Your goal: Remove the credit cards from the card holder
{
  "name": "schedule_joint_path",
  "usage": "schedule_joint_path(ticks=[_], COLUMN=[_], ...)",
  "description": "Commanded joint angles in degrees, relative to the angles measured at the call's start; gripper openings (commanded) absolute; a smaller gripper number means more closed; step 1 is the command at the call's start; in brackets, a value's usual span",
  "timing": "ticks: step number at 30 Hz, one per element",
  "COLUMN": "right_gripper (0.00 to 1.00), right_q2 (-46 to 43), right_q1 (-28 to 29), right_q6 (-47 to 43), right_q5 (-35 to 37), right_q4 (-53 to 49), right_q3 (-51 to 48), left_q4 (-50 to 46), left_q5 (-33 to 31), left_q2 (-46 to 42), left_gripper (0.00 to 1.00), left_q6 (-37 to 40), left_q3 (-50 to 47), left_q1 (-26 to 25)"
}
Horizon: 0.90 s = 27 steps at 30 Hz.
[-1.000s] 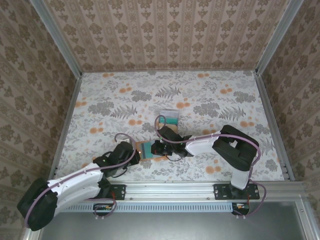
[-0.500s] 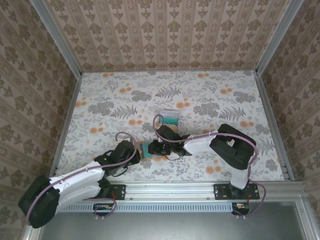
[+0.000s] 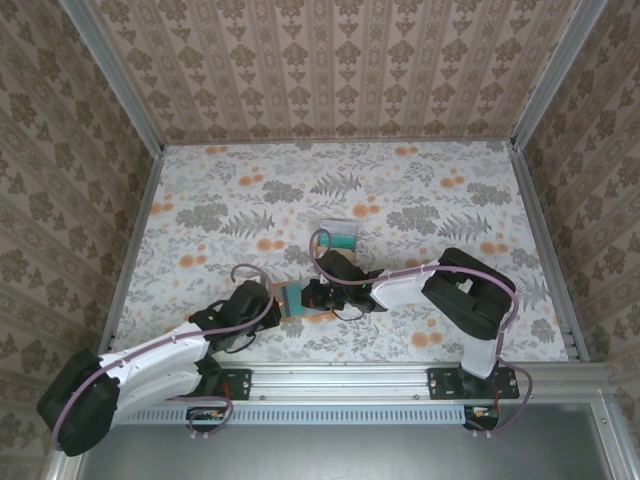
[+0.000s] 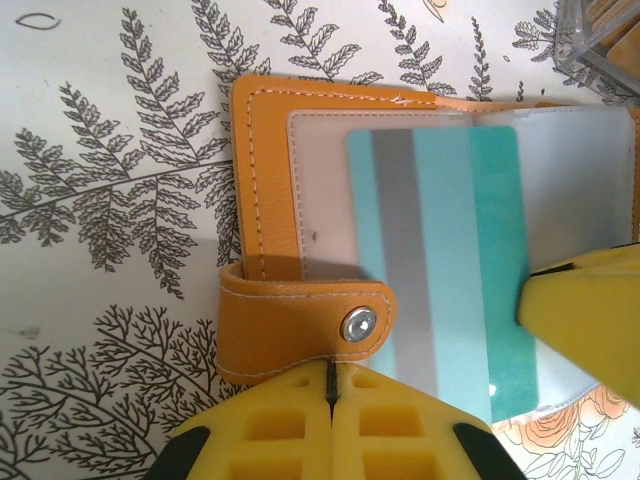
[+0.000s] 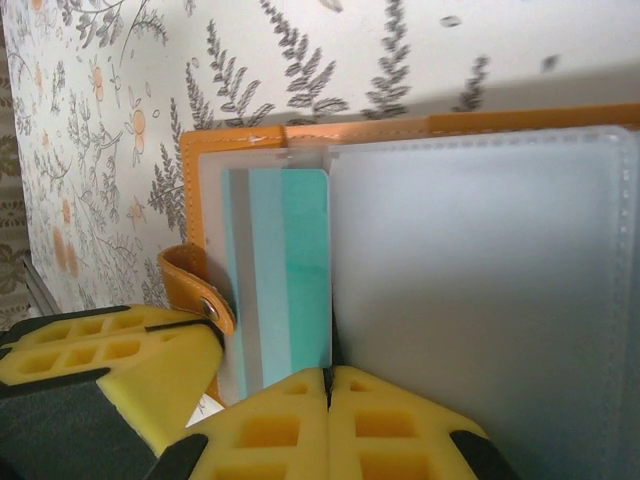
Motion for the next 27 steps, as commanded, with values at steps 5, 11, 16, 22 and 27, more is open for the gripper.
schedule_joint_path(ticks=[5,11,16,22,27], right_gripper=[0.00,0.00,0.00,0.00,0.00], right_q2=[-8.0,-15.3,-21.5,-27.8,-28.2], right_q1=[-3.2,-5.0,-5.7,-5.8,-5.5], right_q6=[-3.1,-6.9,-11.8,-25.1,-40.0], right_q5=[2.6,2.8,2.6,4.3,7.8], right_q4=[-4.9,-10.9,-17.2,-30.9,-41.9], right_q3=[-4.7,-6.1,-5.2,1.4,9.6], left_q4=[-3.7,-4.7,-6.4,-8.9,-10.1], left_q5=[0.2,0.1,-0.1,0.0,0.8], left_q2=[0.1,-1.3,-3.2,-5.9,-8.8], left_gripper=[0.00,0.00,0.00,0.10,0.45], left_q6=[1.1,1.3,1.5,2.3,3.4], left_q3=[0.5,0.7,1.3,2.9,4.1], left_q1=[-0.2,-0.1,-0.1,0.1,0.2])
